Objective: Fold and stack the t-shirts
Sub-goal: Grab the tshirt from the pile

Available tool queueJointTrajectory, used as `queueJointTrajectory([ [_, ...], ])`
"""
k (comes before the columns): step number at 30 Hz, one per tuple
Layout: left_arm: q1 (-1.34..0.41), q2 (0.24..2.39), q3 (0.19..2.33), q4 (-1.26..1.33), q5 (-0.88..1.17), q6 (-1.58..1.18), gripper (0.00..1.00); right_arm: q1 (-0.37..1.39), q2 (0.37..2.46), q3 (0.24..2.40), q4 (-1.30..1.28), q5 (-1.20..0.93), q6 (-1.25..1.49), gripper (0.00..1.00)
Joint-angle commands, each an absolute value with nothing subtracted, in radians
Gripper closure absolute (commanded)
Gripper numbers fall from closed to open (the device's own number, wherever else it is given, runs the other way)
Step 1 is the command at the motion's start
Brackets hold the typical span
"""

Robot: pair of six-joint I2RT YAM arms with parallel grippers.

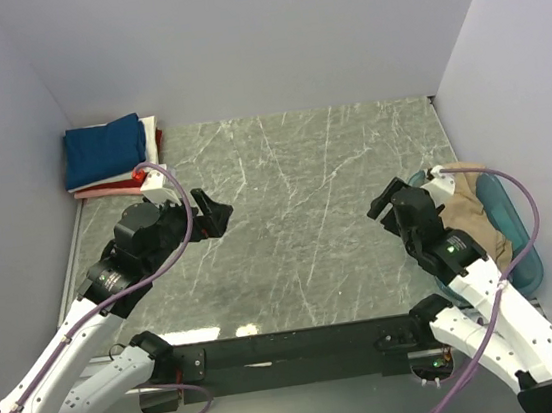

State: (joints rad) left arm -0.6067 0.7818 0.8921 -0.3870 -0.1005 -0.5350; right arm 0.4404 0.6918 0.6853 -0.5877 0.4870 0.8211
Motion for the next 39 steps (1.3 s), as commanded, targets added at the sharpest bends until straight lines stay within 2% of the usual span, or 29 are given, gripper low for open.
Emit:
queueJointTrajectory([
  [1, -0.609, 0.776, 0.897, -0.394, -0.084, -0.511, 0.00, 0.437, 0.730, 0.758, -0.641, 0.537, 0.928, 0.17],
  [6, -0.609, 0.775, 0.902, -0.407, -0.083, -0.505, 0.01, 0.437, 0.805, 0.824, -0.689, 0.538, 0.940, 0.18],
  [11, -0.609, 0.782, 0.903, -0.414, -0.069, -0.499, 0.01, 0.423, 0.963, 0.968, -0.837, 0.705, 1.069, 0.21],
  [14, -0.609, 0.787, 0.904, -0.422, -0.072, -0.492, 0.01, 0.341, 1.093, 1.090, -0.978, 0.794, 1.158, 0.21],
  [16, -0.609, 0.792, 0.908, -0.423, -0.077, -0.492, 0.00, 0.269, 1.175, 1.141, -0.994, 0.773, 1.149, 0.21],
  [17, -0.609, 0.792, 0.908, -0.422, -0.072, -0.491, 0.01, 0.174, 1.195, 1.146, -0.967, 0.749, 1.129, 0.22],
  [24, -0.609, 0.807, 0.916, -0.428, -0.066, -0.485, 0.00, -0.134, 1.339, 1.097, -0.830, 0.591, 1.034, 0.24],
  [31, -0.609, 0.824, 0.913, -0.425, -0.072, -0.483, 0.00, -0.293, 1.425, 0.980, -0.718, 0.540, 1.009, 0.25],
  [39, -0.609, 0.862, 0.914, -0.413, -0.061, -0.497, 0.00, -0.322, 1.546, 0.945, -0.615, 0.469, 0.991, 0.31],
])
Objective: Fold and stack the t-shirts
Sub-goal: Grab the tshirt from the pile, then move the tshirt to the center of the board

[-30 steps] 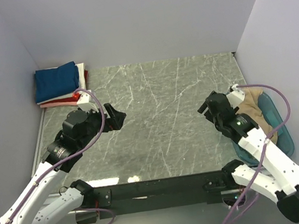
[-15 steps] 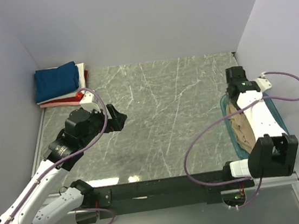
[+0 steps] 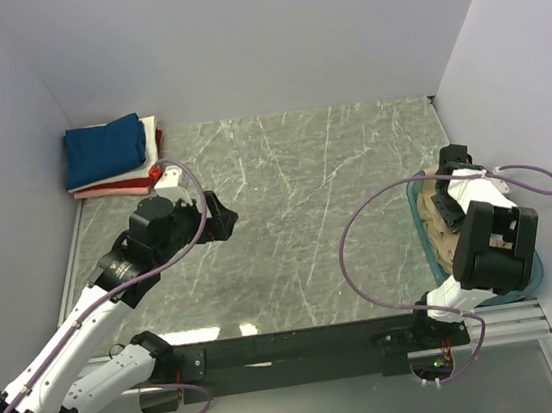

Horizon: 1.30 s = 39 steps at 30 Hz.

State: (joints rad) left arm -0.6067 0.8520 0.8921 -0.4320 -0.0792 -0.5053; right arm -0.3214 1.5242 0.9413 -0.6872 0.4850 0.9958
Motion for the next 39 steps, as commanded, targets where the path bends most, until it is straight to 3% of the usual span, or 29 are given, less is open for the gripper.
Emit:
queueJointTrajectory([
  [1, -0.609, 0.868, 0.914, -0.414, -0.063, -0.497, 0.01, -0.324, 1.552, 0.940, -0.609, 0.456, 0.988, 0.33],
  [4, -0.609, 0.873, 0.916, -0.416, -0.071, -0.499, 0.01, -0.322, 1.559, 0.927, -0.592, 0.442, 0.986, 0.52],
  [5, -0.609, 0.871, 0.917, -0.416, -0.075, -0.499, 0.00, -0.322, 1.559, 0.927, -0.598, 0.443, 0.988, 0.70],
  [7, -0.609, 0.871, 0.917, -0.416, -0.077, -0.500, 0.01, -0.324, 1.546, 0.933, -0.618, 0.454, 0.997, 0.83],
  [8, -0.609, 0.871, 0.919, -0.417, -0.080, -0.500, 0.00, -0.324, 1.539, 0.937, -0.642, 0.456, 1.000, 1.00],
  [16, -0.609, 0.870, 0.928, -0.414, -0.081, -0.497, 0.00, -0.324, 1.309, 0.971, -0.687, 0.430, 0.913, 1.00],
  [26, -0.609, 0.858, 0.934, -0.406, -0.071, -0.503, 0.01, -0.324, 0.872, 1.093, -0.540, 0.085, 0.658, 1.00],
  [33, -0.609, 0.844, 0.950, -0.417, -0.081, -0.505, 0.01, -0.322, 0.925, 1.590, -0.669, -0.060, 0.646, 1.00],
  [39, -0.609, 0.830, 0.953, -0.414, -0.097, -0.511, 0.01, -0.322, 1.037, 1.941, -0.611, -0.192, 0.753, 1.00],
])
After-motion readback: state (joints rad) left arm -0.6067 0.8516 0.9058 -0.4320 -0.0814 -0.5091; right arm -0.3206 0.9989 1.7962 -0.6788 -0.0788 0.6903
